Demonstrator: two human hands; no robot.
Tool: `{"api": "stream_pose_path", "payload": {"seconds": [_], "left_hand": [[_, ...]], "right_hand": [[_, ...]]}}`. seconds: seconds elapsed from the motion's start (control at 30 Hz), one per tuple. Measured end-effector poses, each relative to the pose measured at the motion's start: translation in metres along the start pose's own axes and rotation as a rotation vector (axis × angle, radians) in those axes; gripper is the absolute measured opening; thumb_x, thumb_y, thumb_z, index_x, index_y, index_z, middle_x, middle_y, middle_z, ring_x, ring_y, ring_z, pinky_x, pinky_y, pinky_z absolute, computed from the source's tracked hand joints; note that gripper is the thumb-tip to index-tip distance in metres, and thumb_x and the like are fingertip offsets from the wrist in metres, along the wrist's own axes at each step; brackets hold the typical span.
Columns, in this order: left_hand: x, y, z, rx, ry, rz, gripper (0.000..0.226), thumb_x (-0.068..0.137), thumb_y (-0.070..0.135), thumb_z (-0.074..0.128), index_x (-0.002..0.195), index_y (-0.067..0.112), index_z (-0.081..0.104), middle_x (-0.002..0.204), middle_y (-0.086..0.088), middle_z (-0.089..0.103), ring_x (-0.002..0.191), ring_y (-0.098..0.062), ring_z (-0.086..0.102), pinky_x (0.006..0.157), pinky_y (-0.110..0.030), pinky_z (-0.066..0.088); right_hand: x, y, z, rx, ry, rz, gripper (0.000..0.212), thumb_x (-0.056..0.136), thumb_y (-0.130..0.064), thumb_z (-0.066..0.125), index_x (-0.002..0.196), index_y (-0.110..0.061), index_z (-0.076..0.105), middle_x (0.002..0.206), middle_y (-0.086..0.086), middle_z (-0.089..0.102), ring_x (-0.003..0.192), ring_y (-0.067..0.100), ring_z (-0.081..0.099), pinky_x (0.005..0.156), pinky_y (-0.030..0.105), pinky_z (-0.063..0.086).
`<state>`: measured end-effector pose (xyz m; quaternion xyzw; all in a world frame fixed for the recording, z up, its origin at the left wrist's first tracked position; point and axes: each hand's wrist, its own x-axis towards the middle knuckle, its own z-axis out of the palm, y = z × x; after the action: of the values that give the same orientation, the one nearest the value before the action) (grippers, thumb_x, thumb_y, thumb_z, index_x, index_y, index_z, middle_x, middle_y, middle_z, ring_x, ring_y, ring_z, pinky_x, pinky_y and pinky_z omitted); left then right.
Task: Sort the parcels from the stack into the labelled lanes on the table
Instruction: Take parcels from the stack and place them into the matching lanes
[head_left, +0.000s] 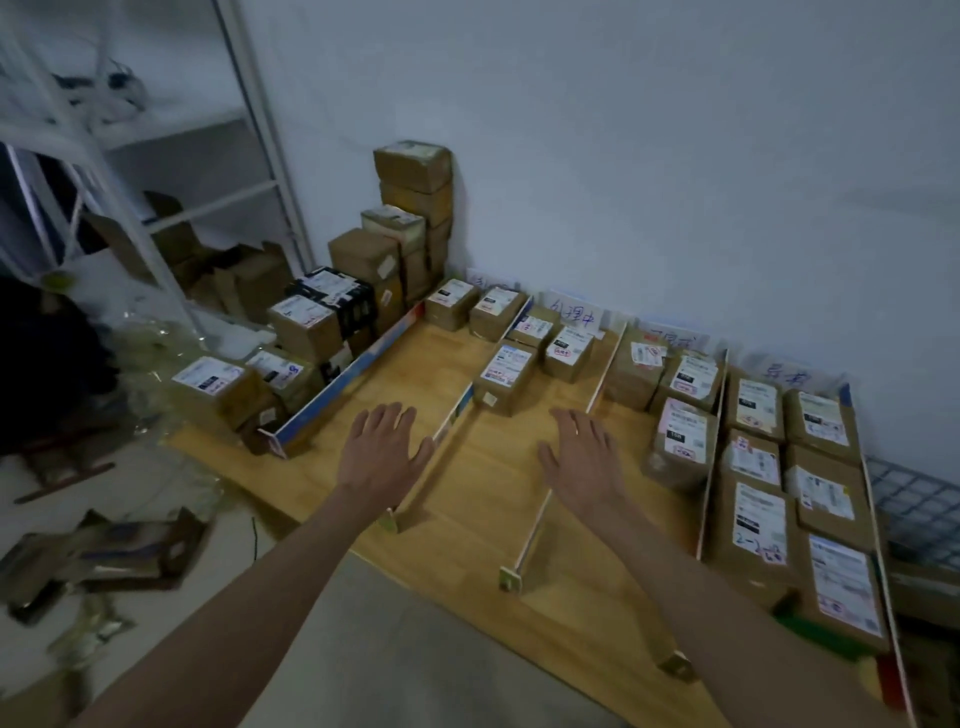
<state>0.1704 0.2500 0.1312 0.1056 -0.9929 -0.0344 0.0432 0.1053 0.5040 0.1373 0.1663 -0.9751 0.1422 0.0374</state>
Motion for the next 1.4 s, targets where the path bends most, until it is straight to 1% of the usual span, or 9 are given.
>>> {"api": "stream_pose_path", "payload": {"seconds": [0.2, 0.37, 0.47, 0.57, 0.77, 0.9, 1.1, 1.23, 1.4], "left_hand": [[0.008, -0.104, -0.007, 0.03, -0.002, -0.035, 0.061, 0.099, 0.056, 0.033, 0.147, 0.019, 0.04, 0.151, -0.004, 0.042, 0.14, -0.023, 0.037, 0.119, -0.041, 0.023], [0.014, -0.188, -0.011, 0.043, -0.027, -0.039, 0.06, 0.1, 0.054, 0.033, 0.146, 0.017, 0.041, 0.149, -0.004, 0.044, 0.139, -0.023, 0.038, 0.12, -0.042, 0.021], [0.022, -0.23, -0.011, 0.021, -0.037, -0.044, 0.06, 0.1, 0.053, 0.033, 0.147, 0.017, 0.039, 0.149, -0.003, 0.043, 0.14, -0.022, 0.037, 0.12, -0.042, 0.021], [0.035, -0.263, -0.012, 0.009, -0.043, -0.05, 0.059, 0.098, 0.055, 0.029, 0.141, 0.018, 0.045, 0.147, -0.004, 0.045, 0.138, -0.023, 0.038, 0.118, -0.043, 0.027], [0.085, -0.307, -0.014, 0.003, -0.027, -0.076, 0.055, 0.1, 0.051, 0.034, 0.141, 0.017, 0.046, 0.146, -0.008, 0.047, 0.136, -0.026, 0.042, 0.117, -0.044, 0.024], [0.137, -0.332, -0.006, -0.022, -0.031, -0.074, 0.057, 0.101, 0.051, 0.035, 0.147, 0.017, 0.04, 0.153, -0.008, 0.041, 0.142, -0.025, 0.035, 0.121, -0.046, 0.022], [0.224, -0.373, 0.018, -0.003, -0.088, -0.054, 0.061, 0.1, 0.054, 0.036, 0.149, 0.018, 0.036, 0.154, -0.006, 0.039, 0.143, -0.024, 0.033, 0.122, -0.048, 0.019], [0.277, -0.391, 0.023, 0.02, -0.115, -0.041, 0.061, 0.1, 0.053, 0.038, 0.15, 0.017, 0.035, 0.154, -0.006, 0.038, 0.144, -0.023, 0.032, 0.122, -0.046, 0.017], [0.333, -0.408, 0.036, -0.039, -0.146, -0.083, 0.062, 0.101, 0.054, 0.033, 0.15, 0.016, 0.034, 0.153, -0.007, 0.038, 0.142, -0.025, 0.034, 0.122, -0.047, 0.019]], "right_hand": [[0.024, -0.093, 0.038, 0.017, -0.028, -0.013, 0.049, 0.101, -0.039, 0.044, 0.145, -0.018, 0.037, 0.146, 0.005, 0.043, 0.134, 0.025, 0.039, 0.111, 0.038, 0.03], [0.038, -0.169, 0.07, 0.069, -0.055, 0.01, 0.051, 0.1, -0.036, 0.045, 0.147, -0.017, 0.036, 0.145, 0.006, 0.044, 0.134, 0.026, 0.04, 0.11, 0.039, 0.032], [0.048, -0.205, 0.086, 0.078, -0.078, 0.019, 0.051, 0.101, -0.037, 0.044, 0.148, -0.02, 0.034, 0.147, 0.004, 0.042, 0.135, 0.025, 0.039, 0.111, 0.038, 0.031], [0.063, -0.232, 0.098, 0.08, -0.103, 0.026, 0.052, 0.101, -0.037, 0.043, 0.149, -0.021, 0.033, 0.148, 0.004, 0.041, 0.135, 0.024, 0.039, 0.111, 0.038, 0.031], [0.113, -0.267, 0.118, 0.081, -0.116, 0.025, 0.052, 0.101, -0.037, 0.043, 0.149, -0.02, 0.033, 0.147, 0.005, 0.043, 0.133, 0.025, 0.04, 0.111, 0.039, 0.033], [0.162, -0.285, 0.139, 0.093, -0.113, 0.021, 0.052, 0.1, -0.036, 0.044, 0.148, -0.019, 0.034, 0.147, 0.006, 0.043, 0.133, 0.025, 0.041, 0.111, 0.039, 0.033], [0.252, -0.315, 0.175, 0.12, -0.104, 0.034, 0.05, 0.1, -0.032, 0.045, 0.146, -0.015, 0.035, 0.146, 0.007, 0.043, 0.132, 0.026, 0.042, 0.11, 0.038, 0.033], [0.303, -0.333, 0.194, 0.163, -0.127, 0.062, 0.05, 0.101, -0.037, 0.043, 0.146, -0.015, 0.036, 0.144, 0.006, 0.046, 0.132, 0.024, 0.043, 0.11, 0.039, 0.035], [0.353, -0.353, 0.21, 0.243, -0.181, 0.111, 0.052, 0.103, -0.043, 0.04, 0.147, -0.015, 0.035, 0.147, 0.007, 0.044, 0.136, 0.025, 0.041, 0.112, 0.042, 0.034]]}}
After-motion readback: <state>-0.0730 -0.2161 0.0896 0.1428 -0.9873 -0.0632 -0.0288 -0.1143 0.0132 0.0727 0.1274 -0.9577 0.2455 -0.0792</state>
